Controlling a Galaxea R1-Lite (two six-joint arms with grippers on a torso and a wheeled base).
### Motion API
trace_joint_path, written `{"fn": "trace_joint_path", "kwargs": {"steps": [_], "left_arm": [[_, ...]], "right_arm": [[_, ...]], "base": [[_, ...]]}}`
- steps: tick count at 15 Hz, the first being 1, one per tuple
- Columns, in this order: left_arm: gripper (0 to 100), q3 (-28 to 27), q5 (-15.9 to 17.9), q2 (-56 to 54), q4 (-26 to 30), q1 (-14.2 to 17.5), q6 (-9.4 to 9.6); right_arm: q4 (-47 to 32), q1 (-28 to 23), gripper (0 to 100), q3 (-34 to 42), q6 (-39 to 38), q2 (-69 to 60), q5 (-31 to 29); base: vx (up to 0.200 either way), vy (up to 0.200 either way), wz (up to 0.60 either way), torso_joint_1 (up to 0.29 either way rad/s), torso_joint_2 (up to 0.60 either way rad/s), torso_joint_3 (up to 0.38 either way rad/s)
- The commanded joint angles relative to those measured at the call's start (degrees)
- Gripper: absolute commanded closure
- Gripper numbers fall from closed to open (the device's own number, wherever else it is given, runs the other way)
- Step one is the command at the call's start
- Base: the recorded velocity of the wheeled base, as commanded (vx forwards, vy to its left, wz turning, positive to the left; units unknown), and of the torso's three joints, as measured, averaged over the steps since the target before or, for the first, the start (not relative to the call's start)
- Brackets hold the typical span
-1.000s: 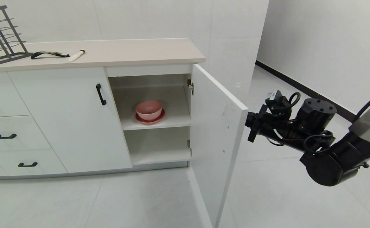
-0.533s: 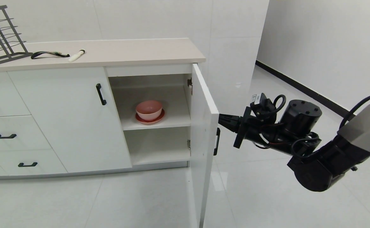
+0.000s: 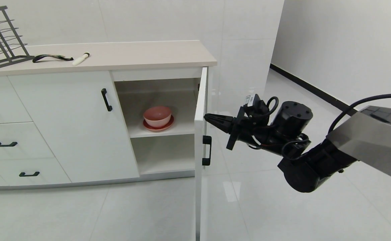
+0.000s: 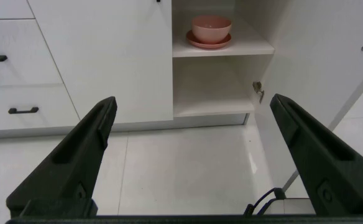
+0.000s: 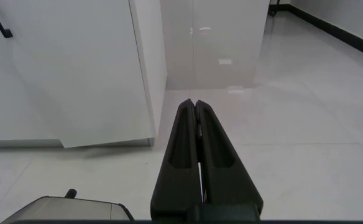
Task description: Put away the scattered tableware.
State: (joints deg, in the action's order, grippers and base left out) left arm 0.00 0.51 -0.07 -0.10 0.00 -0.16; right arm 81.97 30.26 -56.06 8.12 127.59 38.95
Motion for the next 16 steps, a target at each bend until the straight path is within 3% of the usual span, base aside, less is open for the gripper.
{"fn": "trace_joint_path", "kwargs": {"steps": [1, 16], "left_arm": [[0, 0.0, 0.02, 0.07, 0.01, 0.0, -0.02], [0, 0.0, 0.02, 0.07, 0.01, 0.0, -0.02]], "right_arm": [[-0.06, 1.91, 100, -4.49, -0.03, 4.25, -0.01], [0.03, 4.2, 100, -18.91, -0.47, 14.27, -1.95]], "base": [[0.0, 0.0, 0.0, 0.0, 0.0, 0.0], [0.0, 0.0, 0.0, 0.0, 0.0, 0.0]]}}
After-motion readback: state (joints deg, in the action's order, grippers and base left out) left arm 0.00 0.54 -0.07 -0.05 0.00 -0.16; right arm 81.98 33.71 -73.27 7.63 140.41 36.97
